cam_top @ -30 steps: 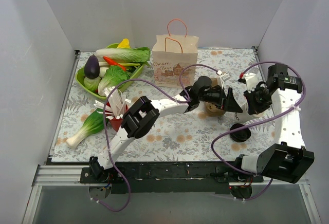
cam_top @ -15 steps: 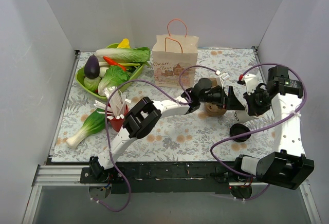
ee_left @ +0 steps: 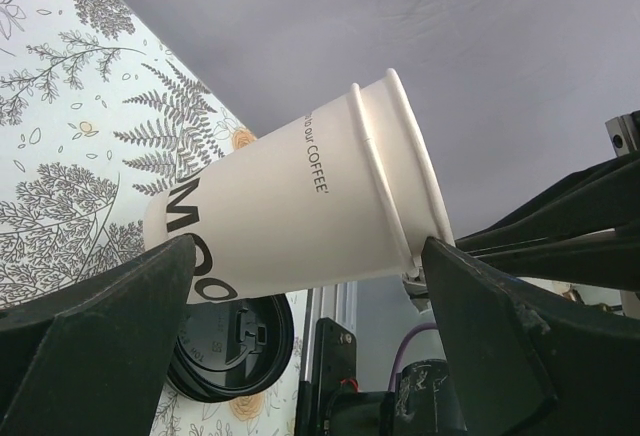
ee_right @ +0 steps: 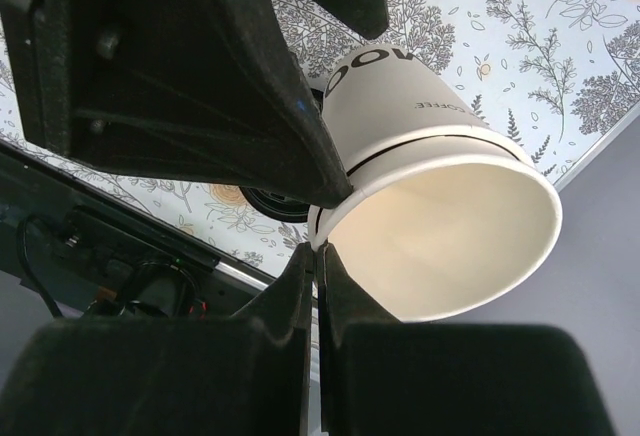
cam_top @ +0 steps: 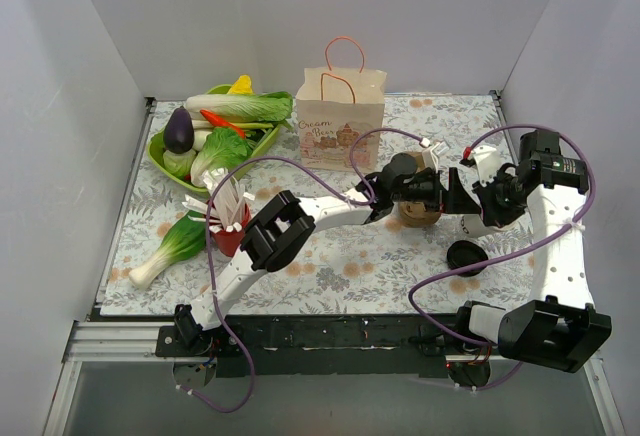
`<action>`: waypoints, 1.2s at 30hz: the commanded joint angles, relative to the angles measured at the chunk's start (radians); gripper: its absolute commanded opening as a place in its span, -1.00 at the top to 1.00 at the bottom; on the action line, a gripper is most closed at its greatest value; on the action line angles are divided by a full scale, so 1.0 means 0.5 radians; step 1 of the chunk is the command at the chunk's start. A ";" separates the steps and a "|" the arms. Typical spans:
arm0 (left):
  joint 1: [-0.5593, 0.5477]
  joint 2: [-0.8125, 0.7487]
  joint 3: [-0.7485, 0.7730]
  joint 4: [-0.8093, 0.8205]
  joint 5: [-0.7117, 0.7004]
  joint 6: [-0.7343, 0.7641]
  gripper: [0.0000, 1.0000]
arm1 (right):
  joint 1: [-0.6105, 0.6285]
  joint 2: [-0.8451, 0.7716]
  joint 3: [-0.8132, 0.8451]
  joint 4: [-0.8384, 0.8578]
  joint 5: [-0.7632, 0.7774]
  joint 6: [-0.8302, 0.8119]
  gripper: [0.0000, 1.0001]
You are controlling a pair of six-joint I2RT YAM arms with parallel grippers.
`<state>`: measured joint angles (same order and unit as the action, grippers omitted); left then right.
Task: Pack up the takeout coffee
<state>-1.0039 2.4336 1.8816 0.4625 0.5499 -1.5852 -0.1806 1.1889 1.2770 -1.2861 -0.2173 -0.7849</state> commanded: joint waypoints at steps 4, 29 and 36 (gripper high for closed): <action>-0.029 0.042 0.050 -0.115 -0.238 0.038 -0.96 | 0.024 -0.046 0.100 -0.011 -0.056 -0.001 0.97; 0.044 0.134 0.139 -0.164 -0.376 0.268 -0.96 | 0.027 0.123 0.088 0.412 -0.130 -0.007 0.97; 0.066 0.103 0.188 -0.158 -0.382 0.271 -0.96 | 0.033 0.104 -0.026 0.489 -0.105 -0.013 0.97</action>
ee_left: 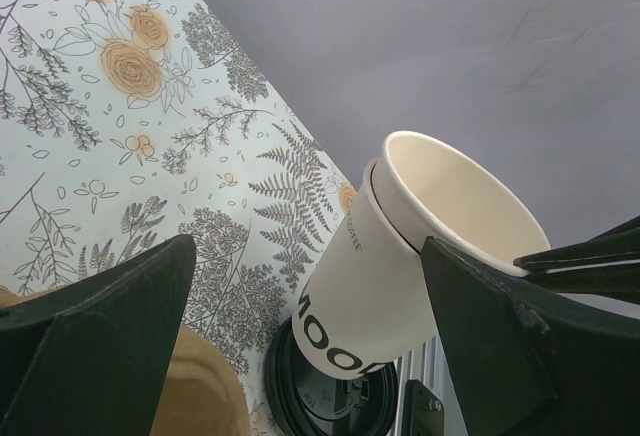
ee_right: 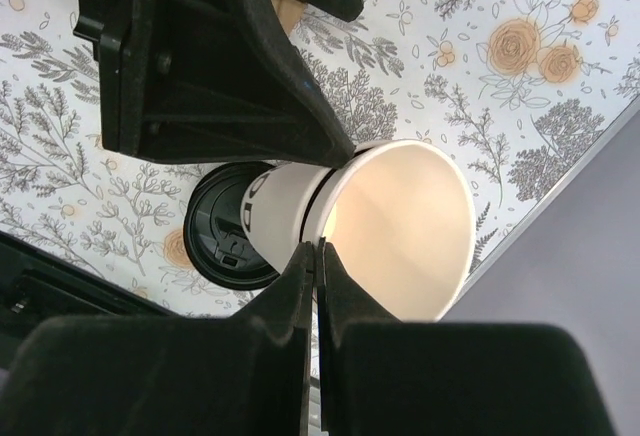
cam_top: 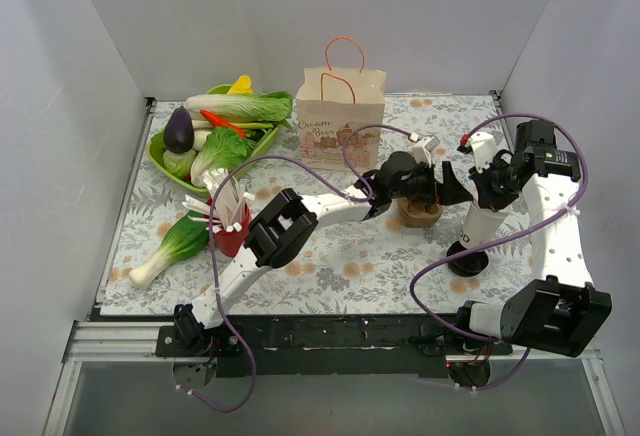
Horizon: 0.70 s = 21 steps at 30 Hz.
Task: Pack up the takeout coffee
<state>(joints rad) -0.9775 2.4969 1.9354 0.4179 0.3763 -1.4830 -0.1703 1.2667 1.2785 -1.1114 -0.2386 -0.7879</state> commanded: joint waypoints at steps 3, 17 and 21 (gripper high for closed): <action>0.028 -0.027 0.099 -0.069 -0.023 0.073 -0.96 | 0.012 -0.070 -0.014 0.164 -0.047 -0.007 0.97; 0.087 -0.082 0.087 0.063 0.232 -0.052 -0.96 | 0.015 -0.272 -0.238 0.489 0.075 -0.020 0.97; 0.123 -0.223 -0.023 0.103 0.419 -0.068 -0.96 | 0.012 -0.275 -0.018 0.422 0.051 0.017 0.97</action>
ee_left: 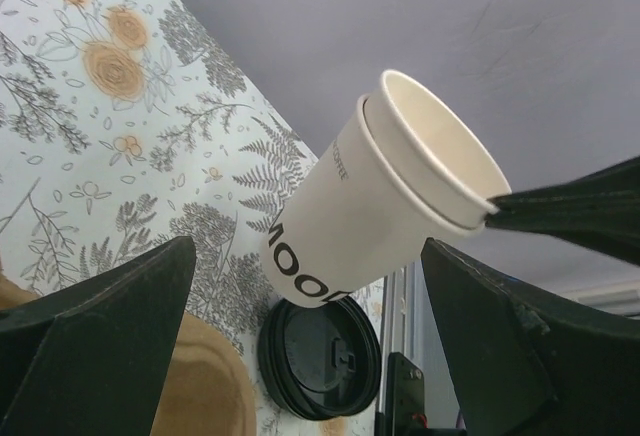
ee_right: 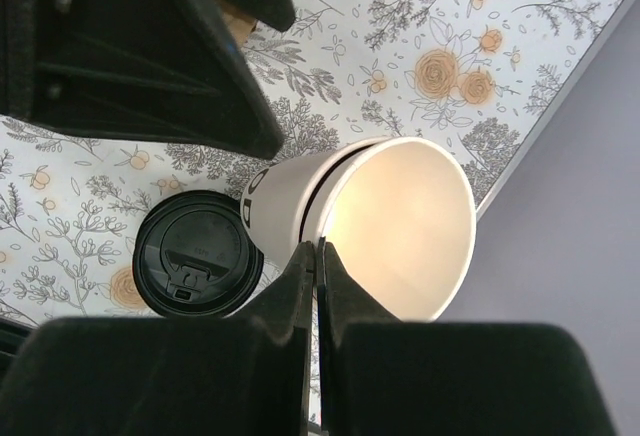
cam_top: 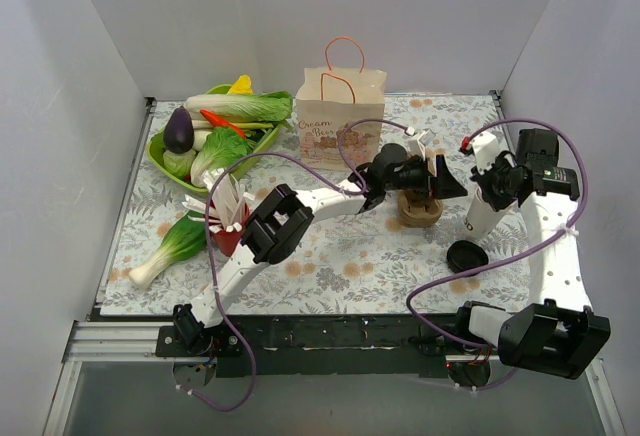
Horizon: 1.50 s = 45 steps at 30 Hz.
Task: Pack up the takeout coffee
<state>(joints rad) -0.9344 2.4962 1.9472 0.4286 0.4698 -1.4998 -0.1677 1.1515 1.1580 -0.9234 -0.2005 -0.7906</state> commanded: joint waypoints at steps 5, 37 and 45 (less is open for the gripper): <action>0.178 -0.519 -0.304 -0.050 0.416 0.094 -0.96 | 0.041 -0.011 0.574 -0.159 -0.280 0.078 0.97; 0.550 -2.001 -2.054 -0.607 0.192 0.837 -0.96 | 1.526 -0.051 -0.460 1.052 -0.145 0.348 0.97; 0.550 -1.881 -2.029 -0.517 0.260 0.748 -0.96 | 1.535 0.056 -0.393 0.844 -0.225 0.388 0.97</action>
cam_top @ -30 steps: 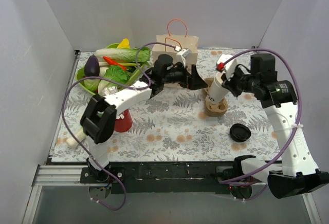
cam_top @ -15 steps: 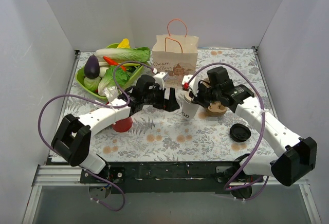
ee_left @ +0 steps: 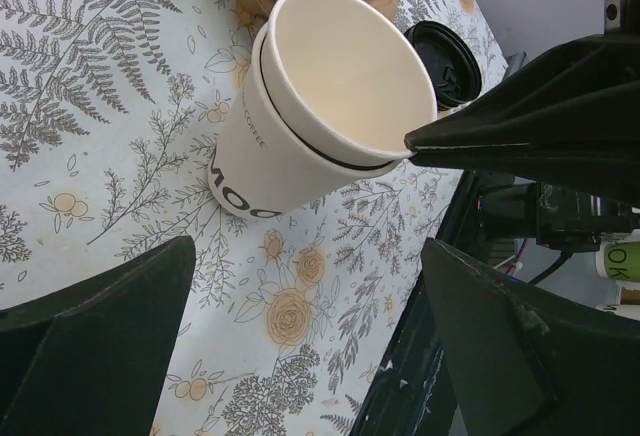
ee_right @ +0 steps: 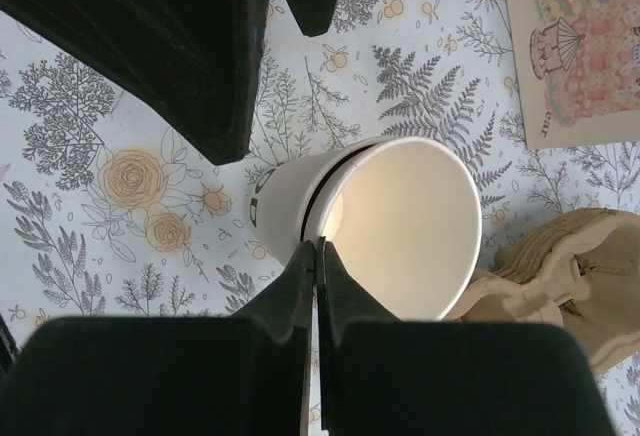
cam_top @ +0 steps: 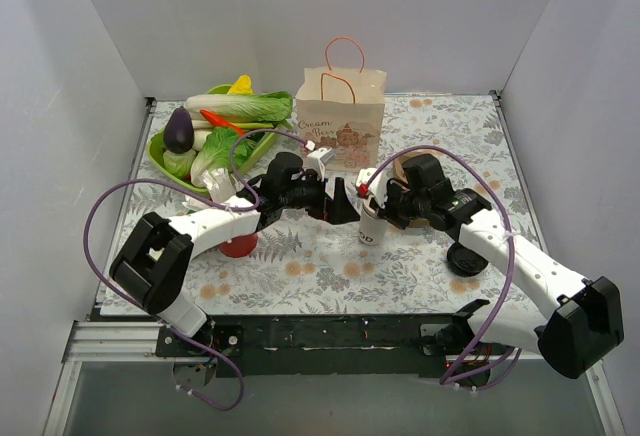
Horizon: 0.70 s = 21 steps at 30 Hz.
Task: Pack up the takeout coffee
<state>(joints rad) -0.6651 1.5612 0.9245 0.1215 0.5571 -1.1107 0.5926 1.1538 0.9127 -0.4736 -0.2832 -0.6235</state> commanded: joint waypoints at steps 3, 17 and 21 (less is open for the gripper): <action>0.011 -0.048 0.013 0.079 0.073 -0.024 -0.96 | 0.014 0.082 0.153 -0.172 -0.108 0.118 0.76; 0.017 -0.165 -0.159 0.107 -0.053 -0.031 -0.96 | 0.014 0.183 0.279 -0.338 -0.167 0.296 0.16; 0.026 -0.183 -0.189 0.119 -0.068 -0.034 -0.96 | 0.014 0.223 0.288 -0.332 -0.164 0.296 0.14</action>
<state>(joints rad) -0.6617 1.5318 0.8444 0.1585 0.5457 -1.1286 0.5961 1.2526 1.0061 -0.6346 -0.3450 -0.4915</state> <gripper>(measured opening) 0.981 0.428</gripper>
